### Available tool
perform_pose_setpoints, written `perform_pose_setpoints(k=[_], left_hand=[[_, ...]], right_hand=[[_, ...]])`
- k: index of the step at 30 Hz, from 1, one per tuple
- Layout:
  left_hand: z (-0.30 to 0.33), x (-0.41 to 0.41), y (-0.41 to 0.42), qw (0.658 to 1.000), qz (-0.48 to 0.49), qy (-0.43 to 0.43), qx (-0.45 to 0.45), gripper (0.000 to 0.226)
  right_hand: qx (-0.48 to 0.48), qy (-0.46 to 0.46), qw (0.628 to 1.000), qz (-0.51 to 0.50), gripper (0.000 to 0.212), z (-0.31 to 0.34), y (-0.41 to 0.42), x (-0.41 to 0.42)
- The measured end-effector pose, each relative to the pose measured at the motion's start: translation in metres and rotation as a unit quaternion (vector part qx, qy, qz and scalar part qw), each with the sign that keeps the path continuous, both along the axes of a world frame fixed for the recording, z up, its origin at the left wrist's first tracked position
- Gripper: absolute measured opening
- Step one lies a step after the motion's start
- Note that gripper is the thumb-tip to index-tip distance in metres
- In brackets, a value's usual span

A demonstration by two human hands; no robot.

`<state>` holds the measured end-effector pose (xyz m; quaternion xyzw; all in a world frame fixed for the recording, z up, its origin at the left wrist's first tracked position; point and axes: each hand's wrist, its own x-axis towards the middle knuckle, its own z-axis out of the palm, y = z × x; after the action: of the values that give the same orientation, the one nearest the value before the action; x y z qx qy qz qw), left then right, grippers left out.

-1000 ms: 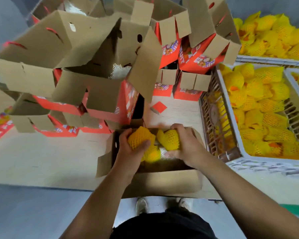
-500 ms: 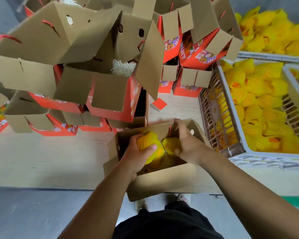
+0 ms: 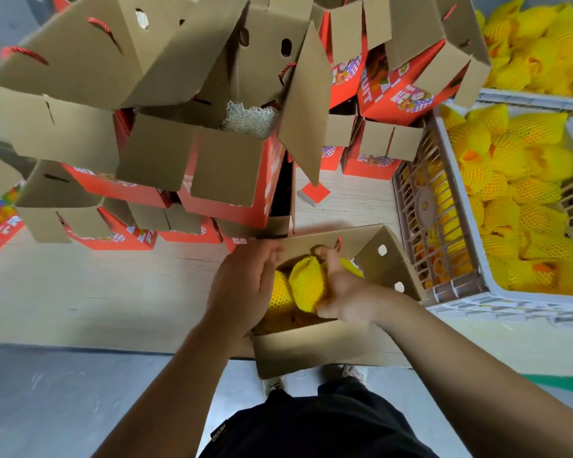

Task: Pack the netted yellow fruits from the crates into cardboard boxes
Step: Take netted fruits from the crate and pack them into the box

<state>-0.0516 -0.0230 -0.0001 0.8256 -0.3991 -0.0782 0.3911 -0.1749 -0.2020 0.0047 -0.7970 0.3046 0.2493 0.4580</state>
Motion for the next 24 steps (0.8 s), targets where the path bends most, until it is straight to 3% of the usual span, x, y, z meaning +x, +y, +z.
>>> perform_pose_setpoints(k=[2,5,7,9,11,14,19,21,24], left_hand=[[-0.009,-0.003,0.003,0.999,-0.004,-0.040,-0.014,0.018],[-0.016,-0.012,0.003,0.993,0.089,-0.084,-0.009,0.026],[-0.017,-0.016,0.005,0.976,0.213,-0.037,0.005,0.038],[-0.017,-0.017,0.007,0.959,0.269,0.093,-0.017,0.051],[-0.020,-0.016,0.005,0.952,0.243,0.185,-0.003,0.054],[-0.023,-0.012,0.004,0.966,0.210,0.148,0.034,0.042],[-0.012,-0.013,0.004,0.977,0.173,0.120,-0.015,0.040],[-0.009,-0.013,0.002,0.985,0.141,0.098,-0.027,0.041],[-0.009,-0.017,-0.005,0.988,0.121,0.093,-0.034,0.040]], right_hand=[[-0.057,0.040,0.987,0.143,0.083,-0.002,0.011,0.013],[-0.072,0.063,0.967,0.238,0.053,-0.008,0.026,0.031],[-0.072,0.082,0.959,0.262,0.052,-0.015,0.034,0.036],[-0.081,0.086,0.956,0.270,0.056,-0.021,0.039,0.039],[-0.113,0.091,0.949,0.281,0.060,-0.024,0.041,0.040],[-0.149,0.095,0.941,0.287,0.050,-0.024,0.044,0.045],[-0.199,0.025,0.930,0.309,0.047,-0.010,0.047,0.048],[-0.195,-0.004,0.935,0.295,0.034,-0.011,0.045,0.046],[-0.201,0.034,0.939,0.276,0.019,-0.022,0.053,0.043]])
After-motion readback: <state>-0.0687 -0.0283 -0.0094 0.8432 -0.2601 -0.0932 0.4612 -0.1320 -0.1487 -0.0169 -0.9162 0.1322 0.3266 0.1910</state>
